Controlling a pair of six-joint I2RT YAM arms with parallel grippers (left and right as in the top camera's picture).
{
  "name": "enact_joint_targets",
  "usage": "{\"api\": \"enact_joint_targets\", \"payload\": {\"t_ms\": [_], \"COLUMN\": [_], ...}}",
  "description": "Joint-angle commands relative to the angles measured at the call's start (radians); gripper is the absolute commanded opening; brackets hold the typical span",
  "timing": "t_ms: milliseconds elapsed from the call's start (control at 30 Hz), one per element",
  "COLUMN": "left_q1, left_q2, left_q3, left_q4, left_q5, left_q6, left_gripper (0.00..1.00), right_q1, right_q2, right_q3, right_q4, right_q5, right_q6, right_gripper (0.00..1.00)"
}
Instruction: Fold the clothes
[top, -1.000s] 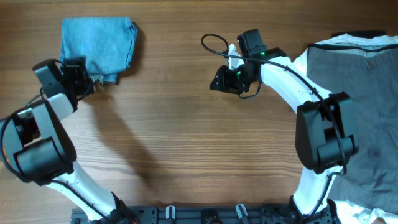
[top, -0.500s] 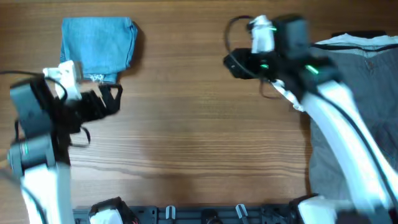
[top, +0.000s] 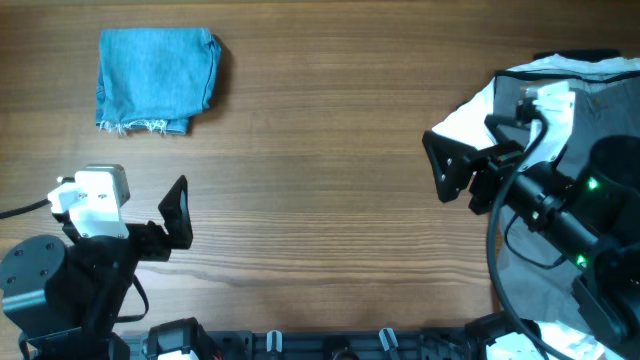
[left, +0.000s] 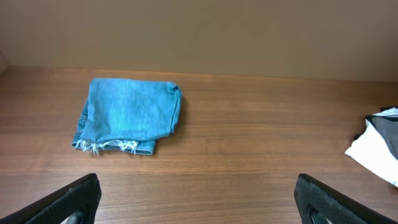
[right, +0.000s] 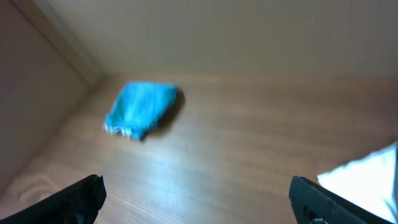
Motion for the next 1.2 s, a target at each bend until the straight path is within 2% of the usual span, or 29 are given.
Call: {"api": "enact_joint_targets", "payload": {"t_ms": [0,67,133,300,400,533,633,733,1167], "left_q1": [-0.006,-0.006,-0.006,-0.006,-0.006,-0.006,-0.006,-0.006,-0.006], "left_q2": [-0.003,-0.003,-0.003,-0.003,-0.003,-0.003,-0.003,-0.003,-0.003], "left_q3": [0.004,0.004,0.004,0.004,0.004,0.004,0.004,0.004,0.004], "left_q4": [0.001,0.001,0.001,0.001,0.001,0.001,0.001,0.001,0.001], "left_q5": [-0.009,-0.009,-0.009,-0.009,-0.009,-0.009,-0.009,-0.009,-0.009], "left_q6": [0.023,0.023,0.023,0.023,0.023,0.023,0.023,0.023,0.023], "left_gripper": [1.00,1.00,1.00,1.00,1.00,1.00,1.00,1.00,1.00], "right_q1": [0.003,0.001,-0.003,-0.094,-0.112,-0.163,-0.181,-0.180,-0.180], "right_q2": [0.026,-0.010,-0.107,-0.409,-0.646,-0.901,-0.931,-0.931,-0.930], "right_q3": [-0.008,-0.068,-0.237,-0.775,-1.059,-1.265,-1.370,-1.388,-1.389], "right_q4": [-0.021,0.060,0.269,0.606,0.688,0.702,0.799,0.856,0.857], "right_q5": [0.160,0.170,0.170,0.087,0.068,0.068,0.068,0.069,0.068], "right_q6": [-0.084,-0.224,-0.336,-0.289,-0.289,-0.194,-0.101,-0.113,-0.112], "right_gripper": [1.00,1.00,1.00,1.00,1.00,1.00,1.00,1.00,1.00]}}
